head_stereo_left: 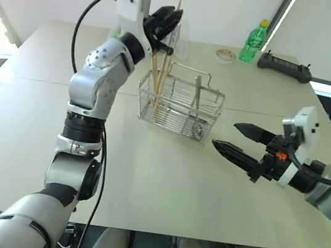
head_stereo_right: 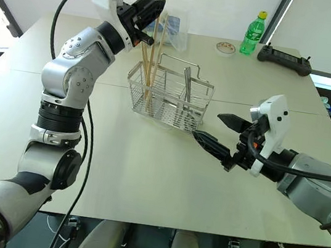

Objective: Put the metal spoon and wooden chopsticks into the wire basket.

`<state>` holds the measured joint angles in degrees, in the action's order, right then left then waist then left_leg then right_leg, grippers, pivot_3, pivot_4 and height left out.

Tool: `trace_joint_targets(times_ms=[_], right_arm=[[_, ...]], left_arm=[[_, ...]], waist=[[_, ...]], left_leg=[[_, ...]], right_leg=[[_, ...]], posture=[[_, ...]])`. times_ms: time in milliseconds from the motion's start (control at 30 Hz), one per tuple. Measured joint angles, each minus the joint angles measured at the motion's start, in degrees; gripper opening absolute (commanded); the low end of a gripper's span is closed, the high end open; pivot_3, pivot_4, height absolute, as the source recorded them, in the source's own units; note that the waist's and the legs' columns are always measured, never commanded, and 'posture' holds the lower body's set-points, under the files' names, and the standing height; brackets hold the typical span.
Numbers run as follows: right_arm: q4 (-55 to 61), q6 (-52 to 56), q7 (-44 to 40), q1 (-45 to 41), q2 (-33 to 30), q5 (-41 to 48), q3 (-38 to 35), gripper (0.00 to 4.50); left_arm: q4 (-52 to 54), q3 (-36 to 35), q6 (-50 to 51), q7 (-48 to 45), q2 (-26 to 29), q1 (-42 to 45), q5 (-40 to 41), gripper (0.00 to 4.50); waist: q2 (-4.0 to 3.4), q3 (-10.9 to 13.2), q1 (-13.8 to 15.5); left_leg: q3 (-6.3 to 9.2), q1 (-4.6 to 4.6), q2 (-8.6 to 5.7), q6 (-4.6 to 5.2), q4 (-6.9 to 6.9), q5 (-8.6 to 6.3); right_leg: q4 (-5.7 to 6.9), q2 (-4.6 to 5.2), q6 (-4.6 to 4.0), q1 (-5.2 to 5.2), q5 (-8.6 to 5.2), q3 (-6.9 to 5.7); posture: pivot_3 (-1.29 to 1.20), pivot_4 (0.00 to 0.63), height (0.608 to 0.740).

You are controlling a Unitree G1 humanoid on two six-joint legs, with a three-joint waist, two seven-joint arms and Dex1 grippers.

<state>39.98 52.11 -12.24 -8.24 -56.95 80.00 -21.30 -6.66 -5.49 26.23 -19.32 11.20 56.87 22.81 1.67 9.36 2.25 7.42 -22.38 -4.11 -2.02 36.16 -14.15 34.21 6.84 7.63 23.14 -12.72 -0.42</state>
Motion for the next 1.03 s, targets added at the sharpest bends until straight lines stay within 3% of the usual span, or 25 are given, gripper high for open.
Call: trace_joint_targets(times_ms=[133, 267, 400, 500, 600, 700, 767, 867, 1033], right_arm=[[-0.9, -0.01, -1.17, -1.22, -0.38, -0.5, 0.17, 4.5], [-1.98, -0.01, -2.2, -2.27, -0.39, -1.39, 0.59, 4.5], [-2.82, -0.01, -4.48, -3.55, -0.54, -3.6, 0.88, 4.5], [-5.09, -0.01, -7.01, -4.47, -1.89, -6.39, 0.81, 4.5], [-8.48, -0.12, -10.19, -5.51, -3.41, -10.08, 0.14, 4.5], [-11.84, -0.46, -13.59, -5.93, -4.88, -13.79, -0.37, 4.5], [-14.38, -0.97, -15.55, -6.1, -4.95, -16.05, -0.95, 4.5], [-16.2, -1.58, -18.06, -6.81, -4.9, -18.36, -0.96, 4.5], [-16.81, -2.36, -20.38, -8.03, -3.92, -21.36, 0.12, 4.5]], left_arm=[[1.04, -1.07, 2.93, 0.87, 0.36, 0.02, 1.4, 4.47], [1.26, -3.13, 7.33, 0.97, 1.39, 0.79, 4.23, 4.47], [0.6, -6.75, 13.64, -0.01, 5.74, 4.86, 8.84, 4.47], [-1.58, -7.32, 18.32, -6.2, 15.11, 7.07, 11.0, 4.47], [-2.42, -5.03, 17.59, -20.66, 29.28, 5.07, 10.23, 4.47], [-2.09, -1.93, 11.41, -37.02, 42.12, -2.75, 7.6, 4.47], [-2.26, -0.38, 7.09, -45.69, 46.75, -8.67, 5.84, 4.47], [-1.98, 0.92, 4.47, -52.08, 49.18, -13.69, 4.58, 4.47], [2.33, 0.75, 2.94, -54.29, 50.18, -19.47, 3.47, 4.47]], waist=[[0.0, 0.0, -0.04], [0.0, 0.0, -0.07], [-0.01, 0.01, -0.18], [-0.07, 0.01, -0.74], [-0.14, 0.05, -2.01], [-0.38, 0.03, -2.73], [-0.36, 0.06, -2.71], [-0.35, 0.08, -2.02], [-0.37, 0.08, -1.59]], left_leg=[[0.0, 0.0, 0.0, 0.0, -0.01, 0.0], [0.0, 0.0, 0.0, 0.0, -0.01, 0.0], [-0.01, 0.0, -0.01, 0.0, -0.02, 0.0], [-0.07, 0.05, -0.01, 0.0, -0.07, 0.0], [-0.11, 0.05, 0.01, 0.0, -0.16, 0.0], [-0.17, 0.08, 0.03, 0.01, -0.21, -0.01], [-0.15, 0.06, 0.09, 0.01, -0.21, -0.01], [-0.11, 0.0, 0.23, 0.01, -0.11, -0.01], [-0.02, -0.01, 0.29, 0.01, -0.14, -0.01]], right_leg=[[0.0, 0.0, 0.0, 0.0, 0.0, 0.0], [0.0, -0.01, 0.0, 0.01, 0.0, 0.0], [0.01, -0.03, 0.01, 0.03, 0.0, -0.01], [0.04, -0.05, 0.0, 0.04, -0.01, 0.0], [0.04, -0.06, -0.03, 0.09, -0.02, 0.02], [0.02, -0.02, -0.1, 0.1, -0.06, 0.09], [0.01, -0.01, -0.23, 0.1, -0.12, 0.09], [-0.04, 0.01, -0.31, 0.11, -0.12, 0.08], [-0.08, 0.05, -0.34, 0.16, -0.1, 0.1]], posture=[[0.0, 0.15, 0.702], [0.0, 0.15, 0.702], [0.0, 0.15, 0.702], [0.0, 0.15, 0.702], [0.0, 0.15, 0.702], [0.0, 0.15, 0.702], [0.0, 0.15, 0.702], [0.0, 0.15, 0.702], [0.0, 0.15, 0.702]])
